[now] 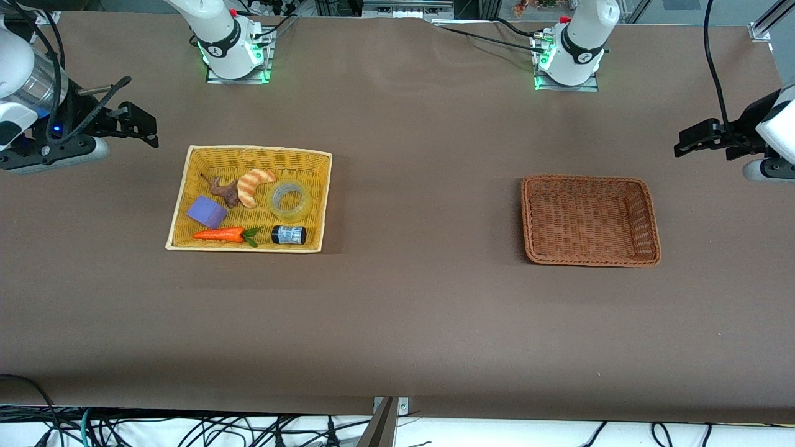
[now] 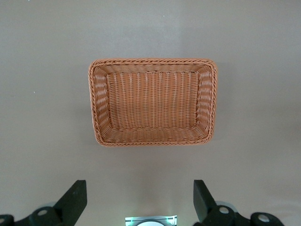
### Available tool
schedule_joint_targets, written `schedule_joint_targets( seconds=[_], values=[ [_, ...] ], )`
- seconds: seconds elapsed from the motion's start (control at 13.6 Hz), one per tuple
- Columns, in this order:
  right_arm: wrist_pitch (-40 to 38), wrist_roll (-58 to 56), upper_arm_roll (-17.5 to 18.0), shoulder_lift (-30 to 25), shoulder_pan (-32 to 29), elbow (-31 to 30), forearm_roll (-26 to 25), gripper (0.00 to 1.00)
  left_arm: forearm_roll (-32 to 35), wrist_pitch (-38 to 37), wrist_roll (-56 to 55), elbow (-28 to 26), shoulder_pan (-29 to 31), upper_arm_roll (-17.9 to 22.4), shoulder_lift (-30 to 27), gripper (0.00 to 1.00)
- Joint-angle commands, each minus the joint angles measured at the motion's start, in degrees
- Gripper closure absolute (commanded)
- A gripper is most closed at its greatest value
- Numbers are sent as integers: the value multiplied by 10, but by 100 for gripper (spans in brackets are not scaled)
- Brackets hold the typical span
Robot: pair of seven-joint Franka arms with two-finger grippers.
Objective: Transfer tape with both arms
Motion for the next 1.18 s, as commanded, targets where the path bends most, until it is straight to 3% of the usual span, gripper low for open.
schedule_joint_targets(
  seconds=[0.0, 1.11],
  values=[
    [-3, -2, 8, -1, -9, 3, -5, 0, 1, 4, -5, 3, 1, -2, 1, 0],
    [-8, -10, 8, 6, -10, 0, -8, 0, 1, 4, -5, 3, 0, -2, 1, 0]
  ],
)
